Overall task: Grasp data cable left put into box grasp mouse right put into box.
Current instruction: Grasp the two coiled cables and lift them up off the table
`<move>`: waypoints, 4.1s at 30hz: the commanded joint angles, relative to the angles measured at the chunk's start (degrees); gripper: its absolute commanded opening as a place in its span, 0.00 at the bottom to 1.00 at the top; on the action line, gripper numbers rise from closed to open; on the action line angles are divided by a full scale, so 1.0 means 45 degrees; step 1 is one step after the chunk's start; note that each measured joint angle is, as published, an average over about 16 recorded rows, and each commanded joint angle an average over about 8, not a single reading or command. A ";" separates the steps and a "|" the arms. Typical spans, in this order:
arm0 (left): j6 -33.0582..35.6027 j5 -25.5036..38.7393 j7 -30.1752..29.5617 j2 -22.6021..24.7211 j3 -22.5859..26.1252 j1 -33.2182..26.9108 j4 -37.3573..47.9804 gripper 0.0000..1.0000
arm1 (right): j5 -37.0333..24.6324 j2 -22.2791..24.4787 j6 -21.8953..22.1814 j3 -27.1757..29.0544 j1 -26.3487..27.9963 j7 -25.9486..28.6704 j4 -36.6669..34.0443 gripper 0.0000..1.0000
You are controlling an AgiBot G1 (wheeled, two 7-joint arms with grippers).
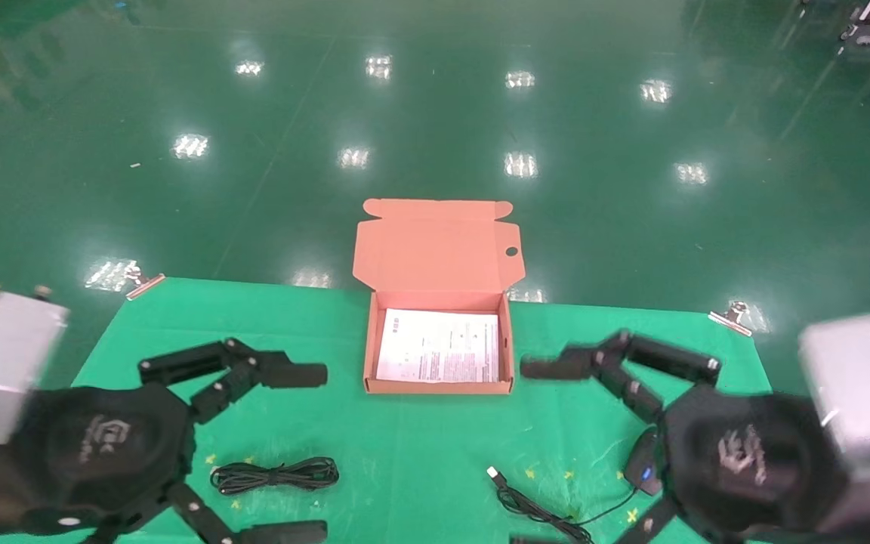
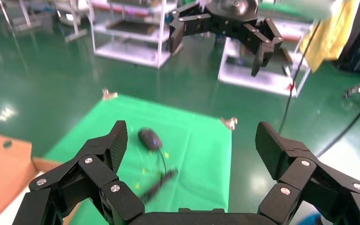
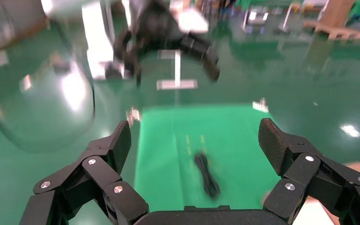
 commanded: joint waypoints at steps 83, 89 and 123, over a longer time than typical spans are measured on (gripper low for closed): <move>-0.4761 1.2256 0.2172 0.6735 0.6515 -0.4426 1.1554 0.00 | -1.4678 -0.5997 0.4961 -0.7357 0.1882 0.0526 -0.4204 0.00; -0.4732 1.2259 0.2100 0.6691 0.6520 -0.4405 1.1392 0.00 | -1.4648 -0.5949 0.4906 -0.7355 0.1890 0.0508 -0.4098 0.00; -0.4672 1.2305 0.2006 0.6614 0.6542 -0.4347 1.1129 0.00 | -1.4594 -0.5858 0.4802 -0.7355 0.1924 0.0484 -0.3931 0.00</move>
